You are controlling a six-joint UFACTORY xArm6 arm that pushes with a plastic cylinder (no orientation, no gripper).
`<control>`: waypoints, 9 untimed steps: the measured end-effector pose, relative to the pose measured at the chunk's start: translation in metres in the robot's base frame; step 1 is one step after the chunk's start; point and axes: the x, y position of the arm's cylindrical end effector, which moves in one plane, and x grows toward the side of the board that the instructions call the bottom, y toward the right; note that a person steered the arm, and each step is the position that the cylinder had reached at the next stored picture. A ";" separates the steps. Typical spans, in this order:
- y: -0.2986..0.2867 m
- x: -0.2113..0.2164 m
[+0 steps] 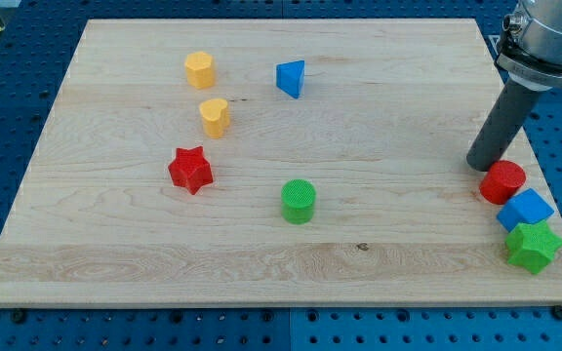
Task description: Move your arm to the top of the green circle
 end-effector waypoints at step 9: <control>-0.057 -0.008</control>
